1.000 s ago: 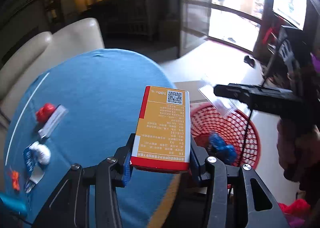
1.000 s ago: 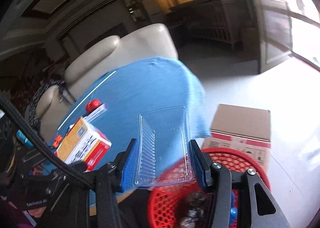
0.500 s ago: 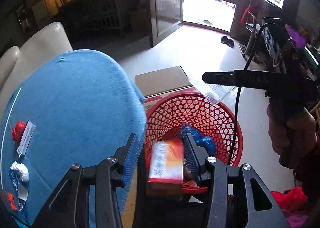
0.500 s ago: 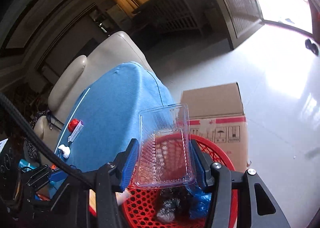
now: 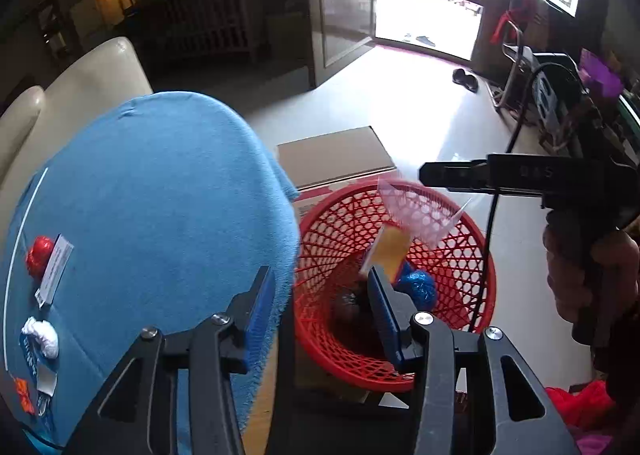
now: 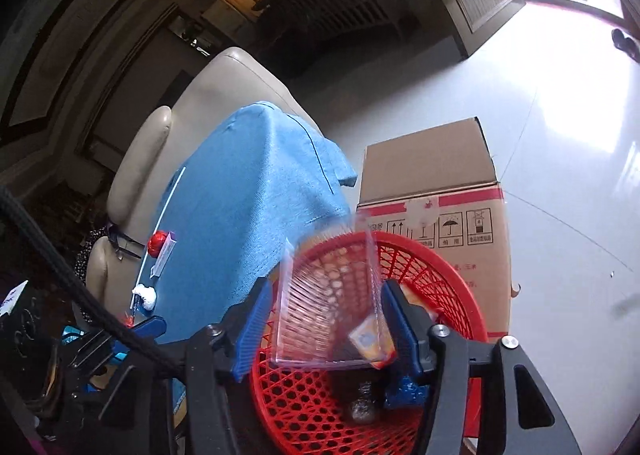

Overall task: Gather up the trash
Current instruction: 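Carry box and tray to the red basket and release both, then return both tools to the table and grasp the red mesh bag with the right tool, then grasp the blue wrapper with the left tool while the right tool holds the red bag, then carry the red bag and wrapper toward the red basket, then open both tools over the red basket to drop bag and wrapper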

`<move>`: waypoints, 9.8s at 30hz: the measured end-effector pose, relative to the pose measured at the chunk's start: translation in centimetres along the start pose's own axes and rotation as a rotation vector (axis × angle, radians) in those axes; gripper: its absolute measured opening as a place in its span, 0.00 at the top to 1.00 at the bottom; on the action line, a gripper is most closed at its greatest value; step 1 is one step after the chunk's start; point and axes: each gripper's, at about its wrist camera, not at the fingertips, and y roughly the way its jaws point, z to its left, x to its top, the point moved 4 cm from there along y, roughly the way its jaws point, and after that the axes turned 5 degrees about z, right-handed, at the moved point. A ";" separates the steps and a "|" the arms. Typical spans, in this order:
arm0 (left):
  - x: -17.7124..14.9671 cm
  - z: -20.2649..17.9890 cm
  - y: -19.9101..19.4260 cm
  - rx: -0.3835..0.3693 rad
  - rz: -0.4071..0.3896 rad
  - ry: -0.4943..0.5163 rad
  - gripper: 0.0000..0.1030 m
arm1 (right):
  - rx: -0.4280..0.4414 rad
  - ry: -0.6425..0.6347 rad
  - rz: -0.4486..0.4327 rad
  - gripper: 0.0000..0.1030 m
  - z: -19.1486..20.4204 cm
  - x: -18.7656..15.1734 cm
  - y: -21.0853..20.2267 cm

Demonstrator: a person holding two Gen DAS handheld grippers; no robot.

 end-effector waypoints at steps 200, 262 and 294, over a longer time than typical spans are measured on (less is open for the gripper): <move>-1.4 6.8 -7.6 0.107 -0.286 -0.075 0.87 | 0.157 -0.092 -0.067 0.45 8.0 3.0 1.0; 0.7 -2.5 -1.5 -0.097 -0.131 0.093 0.87 | 0.107 0.121 -0.067 0.45 -2.6 3.8 -3.1; -0.2 0.2 -1.1 -0.084 -0.126 -0.026 0.41 | 0.160 0.173 0.136 0.30 -1.0 0.4 0.7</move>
